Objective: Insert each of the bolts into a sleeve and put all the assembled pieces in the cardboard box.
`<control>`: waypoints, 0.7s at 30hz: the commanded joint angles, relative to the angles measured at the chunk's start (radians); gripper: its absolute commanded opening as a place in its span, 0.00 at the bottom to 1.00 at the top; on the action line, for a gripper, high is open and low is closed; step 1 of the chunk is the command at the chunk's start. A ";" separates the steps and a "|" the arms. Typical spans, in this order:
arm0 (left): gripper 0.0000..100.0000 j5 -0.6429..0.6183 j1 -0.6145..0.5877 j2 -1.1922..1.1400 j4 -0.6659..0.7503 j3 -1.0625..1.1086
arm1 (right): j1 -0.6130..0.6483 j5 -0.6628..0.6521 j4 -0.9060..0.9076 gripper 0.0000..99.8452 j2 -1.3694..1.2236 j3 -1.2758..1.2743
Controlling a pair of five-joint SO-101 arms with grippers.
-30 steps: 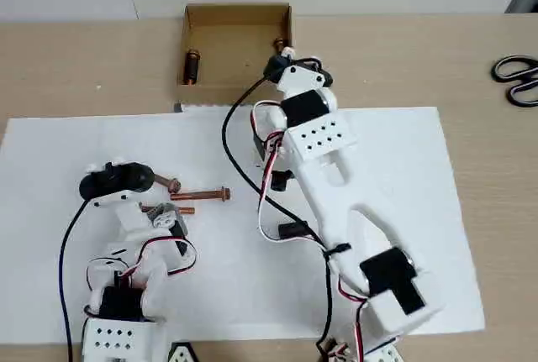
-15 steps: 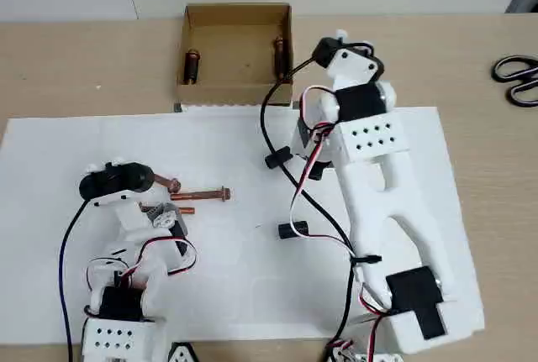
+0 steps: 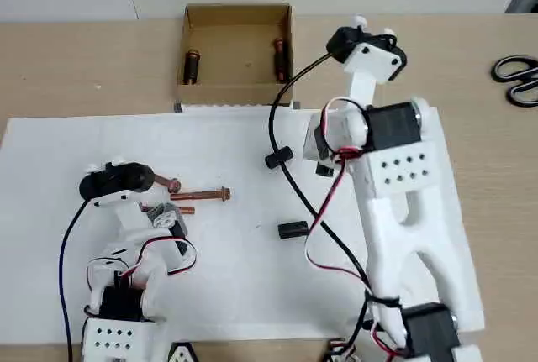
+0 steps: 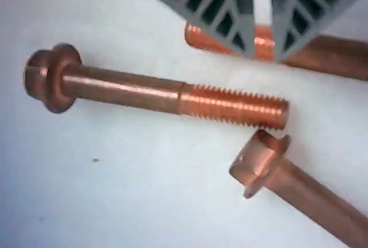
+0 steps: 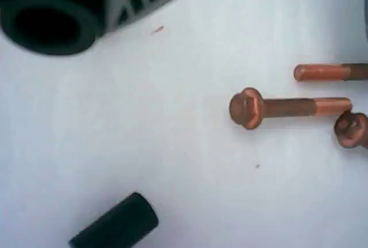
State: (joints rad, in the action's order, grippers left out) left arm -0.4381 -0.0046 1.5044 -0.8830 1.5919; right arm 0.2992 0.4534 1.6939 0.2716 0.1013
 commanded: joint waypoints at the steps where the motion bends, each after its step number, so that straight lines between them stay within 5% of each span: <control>1: 0.01 -0.006 -0.006 0.009 0.023 -0.005 | -0.039 -0.011 0.022 0.00 0.077 0.044; 10: 0.01 -0.006 -0.006 0.009 0.023 -0.005 | -0.171 -0.112 0.025 0.00 0.185 0.044; 21: 0.01 -0.006 -0.006 0.009 0.023 -0.005 | -0.168 -0.115 0.024 0.00 0.364 -0.198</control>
State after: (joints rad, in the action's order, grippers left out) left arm -0.4381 -0.0046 1.5044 -0.8830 1.5919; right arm 0.1396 0.3491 1.7139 0.5831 -0.0568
